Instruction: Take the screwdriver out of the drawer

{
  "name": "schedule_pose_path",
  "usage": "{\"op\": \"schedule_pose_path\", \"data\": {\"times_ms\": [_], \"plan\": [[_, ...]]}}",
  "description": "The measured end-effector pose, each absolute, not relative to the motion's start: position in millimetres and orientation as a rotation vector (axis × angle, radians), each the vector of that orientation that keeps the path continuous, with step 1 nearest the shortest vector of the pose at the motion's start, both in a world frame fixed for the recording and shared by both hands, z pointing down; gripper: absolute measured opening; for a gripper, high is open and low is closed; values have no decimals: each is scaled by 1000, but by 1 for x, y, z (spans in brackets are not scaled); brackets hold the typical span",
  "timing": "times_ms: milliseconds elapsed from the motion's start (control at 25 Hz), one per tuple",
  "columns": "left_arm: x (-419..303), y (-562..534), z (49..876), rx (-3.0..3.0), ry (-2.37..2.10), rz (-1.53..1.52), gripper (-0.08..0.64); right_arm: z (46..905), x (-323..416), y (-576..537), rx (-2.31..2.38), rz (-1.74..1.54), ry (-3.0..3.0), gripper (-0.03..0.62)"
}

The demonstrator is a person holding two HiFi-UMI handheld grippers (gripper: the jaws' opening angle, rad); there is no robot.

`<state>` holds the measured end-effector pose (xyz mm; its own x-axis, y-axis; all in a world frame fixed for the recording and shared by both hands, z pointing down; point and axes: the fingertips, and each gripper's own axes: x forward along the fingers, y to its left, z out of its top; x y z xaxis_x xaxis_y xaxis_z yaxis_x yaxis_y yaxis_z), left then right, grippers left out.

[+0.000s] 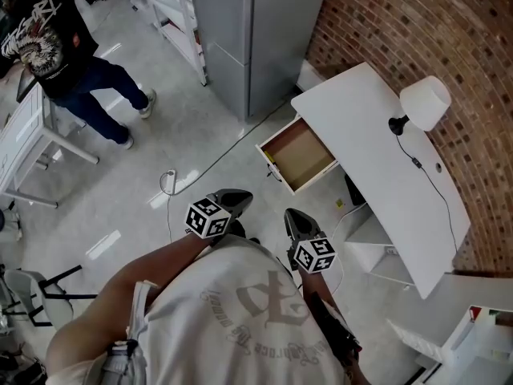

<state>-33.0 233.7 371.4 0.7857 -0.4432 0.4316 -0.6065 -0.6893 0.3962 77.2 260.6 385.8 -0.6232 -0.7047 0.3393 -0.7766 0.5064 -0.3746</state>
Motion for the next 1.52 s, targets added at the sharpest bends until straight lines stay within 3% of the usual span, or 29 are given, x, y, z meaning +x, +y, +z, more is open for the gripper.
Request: {"op": "schedule_pose_path", "data": {"times_ms": [800, 1520], "plan": [[-33, 227, 384, 2407, -760, 449, 13, 406, 75, 268, 1278, 832, -2548, 8], [29, 131, 384, 2439, -636, 420, 14, 405, 128, 200, 1391, 836, -2444, 8]]}}
